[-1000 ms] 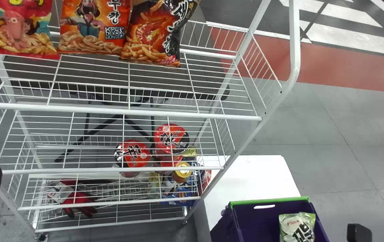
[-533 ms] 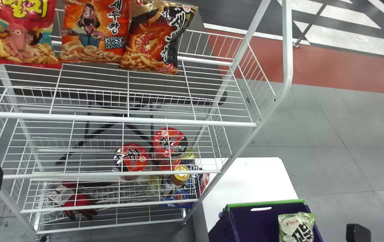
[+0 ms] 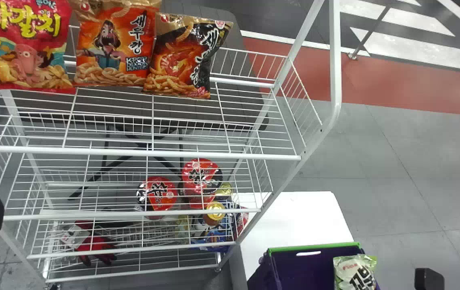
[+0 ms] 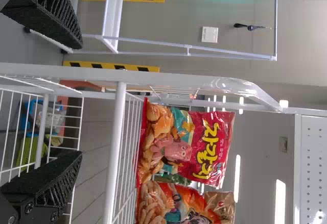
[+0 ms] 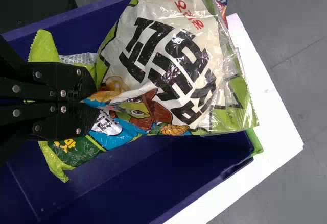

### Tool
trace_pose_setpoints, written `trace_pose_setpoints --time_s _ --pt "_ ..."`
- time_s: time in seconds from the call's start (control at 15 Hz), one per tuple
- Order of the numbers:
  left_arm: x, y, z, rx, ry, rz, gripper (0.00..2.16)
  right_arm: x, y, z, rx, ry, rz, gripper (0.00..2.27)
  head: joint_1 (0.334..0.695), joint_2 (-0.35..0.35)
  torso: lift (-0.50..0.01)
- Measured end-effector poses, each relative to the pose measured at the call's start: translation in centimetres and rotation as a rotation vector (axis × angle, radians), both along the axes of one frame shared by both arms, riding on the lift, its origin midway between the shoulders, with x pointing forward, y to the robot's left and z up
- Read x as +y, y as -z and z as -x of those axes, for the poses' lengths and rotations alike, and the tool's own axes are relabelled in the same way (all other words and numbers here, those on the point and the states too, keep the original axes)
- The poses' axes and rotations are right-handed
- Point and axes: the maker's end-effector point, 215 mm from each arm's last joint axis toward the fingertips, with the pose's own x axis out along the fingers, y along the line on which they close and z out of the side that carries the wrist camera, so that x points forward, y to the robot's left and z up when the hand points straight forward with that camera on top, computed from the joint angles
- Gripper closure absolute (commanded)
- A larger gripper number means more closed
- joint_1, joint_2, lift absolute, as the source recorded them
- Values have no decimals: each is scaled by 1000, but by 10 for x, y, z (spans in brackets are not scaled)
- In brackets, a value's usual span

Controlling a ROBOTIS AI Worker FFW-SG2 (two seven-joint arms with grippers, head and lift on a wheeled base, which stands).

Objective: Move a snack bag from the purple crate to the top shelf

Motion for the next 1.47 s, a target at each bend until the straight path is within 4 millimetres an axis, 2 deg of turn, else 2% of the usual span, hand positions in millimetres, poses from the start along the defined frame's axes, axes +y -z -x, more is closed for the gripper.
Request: trace_pose_setpoints --time_s 1.47 --pt "-2 1 0 0 -3 0 63 5 -5 -2 -22 3 -5 2108 695 -350 9"
